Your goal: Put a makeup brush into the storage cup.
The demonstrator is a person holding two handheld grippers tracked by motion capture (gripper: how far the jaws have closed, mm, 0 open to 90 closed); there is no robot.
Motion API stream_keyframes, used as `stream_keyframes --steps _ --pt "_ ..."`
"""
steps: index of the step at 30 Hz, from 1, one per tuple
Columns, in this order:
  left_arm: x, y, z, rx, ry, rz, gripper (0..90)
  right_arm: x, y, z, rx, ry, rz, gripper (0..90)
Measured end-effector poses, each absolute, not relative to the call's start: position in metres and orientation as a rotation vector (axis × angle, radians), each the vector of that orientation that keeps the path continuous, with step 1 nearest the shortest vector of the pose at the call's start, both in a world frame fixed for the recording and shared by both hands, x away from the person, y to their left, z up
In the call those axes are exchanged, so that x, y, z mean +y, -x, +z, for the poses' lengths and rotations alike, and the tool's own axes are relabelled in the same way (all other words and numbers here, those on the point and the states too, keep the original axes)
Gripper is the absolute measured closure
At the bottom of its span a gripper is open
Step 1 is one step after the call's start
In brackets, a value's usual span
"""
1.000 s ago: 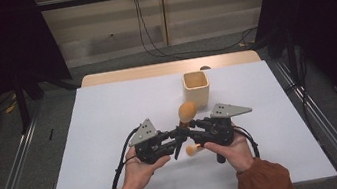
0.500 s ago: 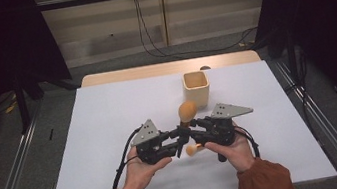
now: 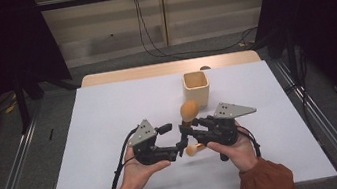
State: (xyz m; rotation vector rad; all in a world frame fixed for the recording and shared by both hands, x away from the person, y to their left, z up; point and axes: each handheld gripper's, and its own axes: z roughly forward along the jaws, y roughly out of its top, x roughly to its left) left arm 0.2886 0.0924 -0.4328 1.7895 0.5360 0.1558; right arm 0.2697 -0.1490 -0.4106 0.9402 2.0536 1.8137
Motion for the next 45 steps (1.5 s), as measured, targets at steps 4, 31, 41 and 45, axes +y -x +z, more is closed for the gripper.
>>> stream_keyframes --steps 4,31,41,45 --pt "0.097 -0.290 -0.436 0.560 -1.803 0.182 15.9 -0.152 -0.270 -0.410 2.043 -0.945 1.802 63.7" --pt "0.167 -0.290 -0.438 0.713 -1.764 0.258 3.8 -0.169 -0.291 -0.402 1.985 -0.971 1.744 63.7" --pt "0.192 -0.286 -0.441 0.740 -1.796 0.301 2.7 -0.185 -0.300 -0.392 1.935 -1.011 1.704 63.7" --pt "0.205 -0.284 -0.445 0.779 -1.792 0.317 2.5 -0.189 -0.304 -0.385 1.932 -1.009 1.669 63.7"
